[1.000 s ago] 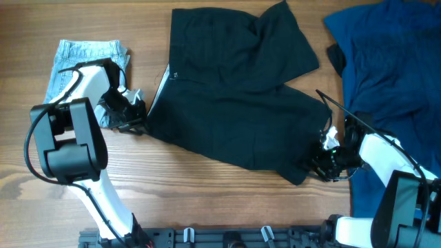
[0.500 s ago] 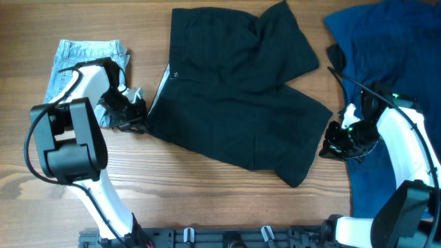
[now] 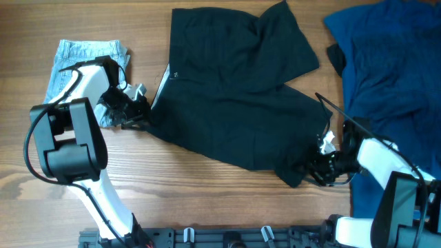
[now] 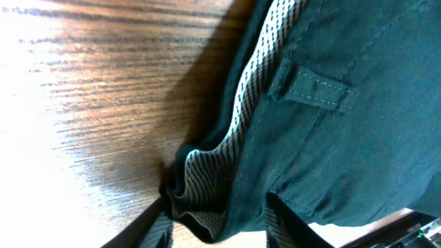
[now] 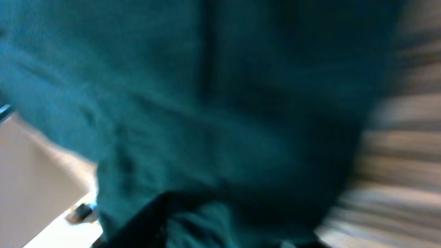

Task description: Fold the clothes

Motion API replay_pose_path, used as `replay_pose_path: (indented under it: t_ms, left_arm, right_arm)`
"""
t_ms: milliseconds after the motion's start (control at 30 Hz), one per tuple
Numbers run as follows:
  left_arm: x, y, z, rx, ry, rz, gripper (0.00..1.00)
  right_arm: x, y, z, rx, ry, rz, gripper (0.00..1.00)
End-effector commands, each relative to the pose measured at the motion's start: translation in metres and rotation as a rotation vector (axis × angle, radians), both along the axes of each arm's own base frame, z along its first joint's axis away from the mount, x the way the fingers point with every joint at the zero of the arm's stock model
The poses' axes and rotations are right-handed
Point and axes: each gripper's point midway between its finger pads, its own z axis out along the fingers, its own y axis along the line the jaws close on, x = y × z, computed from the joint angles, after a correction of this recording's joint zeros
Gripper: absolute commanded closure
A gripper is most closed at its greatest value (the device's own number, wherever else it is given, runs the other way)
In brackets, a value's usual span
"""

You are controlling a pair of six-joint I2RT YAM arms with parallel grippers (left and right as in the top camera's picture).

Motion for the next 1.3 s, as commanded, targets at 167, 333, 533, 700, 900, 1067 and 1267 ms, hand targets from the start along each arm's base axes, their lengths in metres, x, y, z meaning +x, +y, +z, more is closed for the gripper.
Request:
replay_pose_path:
  t_ms: [167, 333, 533, 700, 900, 1067, 1267]
  left_arm:
    - [0.006, -0.003, 0.005, -0.038, -0.033, -0.003, 0.71]
    - [0.007, -0.002, 0.004, -0.037, -0.038, -0.006, 0.73]
    - [0.006, -0.001, 0.004, -0.028, -0.036, -0.009, 0.76]
    - [0.001, -0.001, 0.005, -0.028, -0.013, -0.01, 0.56]
    - [-0.004, -0.005, 0.014, -0.055, 0.009, -0.008, 0.53]
    - [0.009, -0.005, 0.063, -0.046, -0.134, -0.021, 0.57]
    - [0.026, -0.016, 0.157, -0.079, -0.488, -0.032, 0.6]
  right_arm:
    - [0.003, 0.02, 0.032, 0.154, -0.025, 0.037, 0.96]
    - [0.022, -0.04, 0.068, -0.223, 0.074, 0.06, 0.96]
    - [0.02, -0.069, 0.071, -0.399, 0.129, 0.04, 0.96]
    - [0.032, -0.069, 0.061, -0.398, 0.087, -0.009, 0.45]
    - [0.067, -0.062, 0.062, -0.338, -0.077, -0.003, 0.51]
    - [0.137, -0.035, 0.092, -0.139, -0.43, -0.016, 0.6]
    - [0.228, -0.061, 0.113, -0.324, -0.7, -0.139, 0.7]
